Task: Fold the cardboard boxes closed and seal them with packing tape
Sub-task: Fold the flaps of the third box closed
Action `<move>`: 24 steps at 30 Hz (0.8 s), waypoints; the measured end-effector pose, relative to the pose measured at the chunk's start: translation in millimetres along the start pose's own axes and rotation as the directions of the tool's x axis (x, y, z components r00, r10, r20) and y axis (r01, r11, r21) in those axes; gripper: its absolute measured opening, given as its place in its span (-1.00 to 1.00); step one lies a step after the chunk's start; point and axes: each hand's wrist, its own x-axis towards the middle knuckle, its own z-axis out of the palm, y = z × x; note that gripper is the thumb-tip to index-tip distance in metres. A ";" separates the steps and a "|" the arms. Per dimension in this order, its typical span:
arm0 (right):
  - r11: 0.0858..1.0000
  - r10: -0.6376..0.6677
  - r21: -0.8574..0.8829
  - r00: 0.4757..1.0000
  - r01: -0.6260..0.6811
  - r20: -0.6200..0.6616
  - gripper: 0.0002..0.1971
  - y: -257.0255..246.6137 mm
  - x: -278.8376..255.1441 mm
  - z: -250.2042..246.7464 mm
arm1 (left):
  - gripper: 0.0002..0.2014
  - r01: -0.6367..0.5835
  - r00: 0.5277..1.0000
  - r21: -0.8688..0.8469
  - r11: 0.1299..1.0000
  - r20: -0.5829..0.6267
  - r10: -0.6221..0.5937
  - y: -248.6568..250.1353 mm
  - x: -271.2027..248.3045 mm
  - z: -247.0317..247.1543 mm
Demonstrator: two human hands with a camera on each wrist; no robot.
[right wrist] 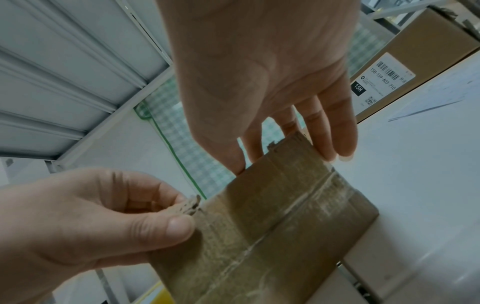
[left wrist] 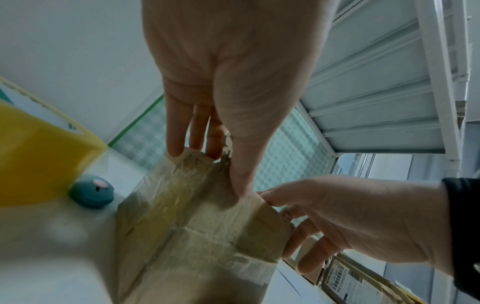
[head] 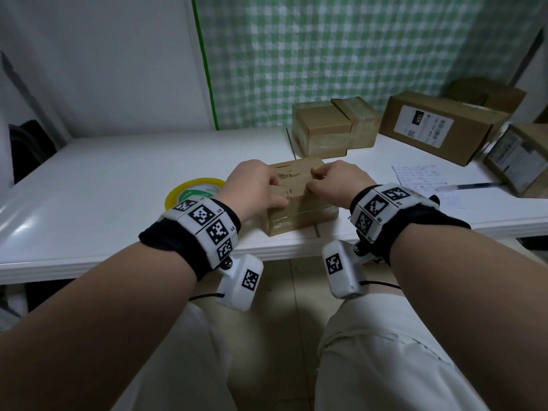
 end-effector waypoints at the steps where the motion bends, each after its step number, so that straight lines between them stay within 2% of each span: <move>1: 1.000 0.001 0.003 1.000 -0.001 -0.005 -0.60 0.7 -0.2 0.3 | -0.67 0.001 1.000 -0.036 0.999 -0.004 -0.001 -0.4 -0.2 -1.0; 8: 0.999 0.012 0.043 1.000 -0.011 -0.015 -0.57 4.4 1.3 2.7 | -0.86 0.063 0.998 -0.305 0.950 -0.003 -0.067 -8.0 -0.9 -4.5; 17: 0.998 0.014 0.062 0.999 -0.012 -0.031 -0.55 6.1 3.9 6.9 | -0.93 0.087 0.995 -0.419 0.904 -0.015 -0.102 -12.2 -1.4 7.4; 20: 0.998 0.014 0.063 0.999 -0.012 -0.035 -0.55 6.3 3.7 7.7 | -0.95 0.081 0.996 -0.406 0.910 -0.010 -0.093 -12.1 -1.0 7.5; 24: 0.998 0.018 0.065 0.999 -0.016 -0.036 -0.55 6.8 3.0 7.3 | -0.95 0.108 0.994 -0.367 0.924 0.058 -0.093 -6.6 2.8 0.4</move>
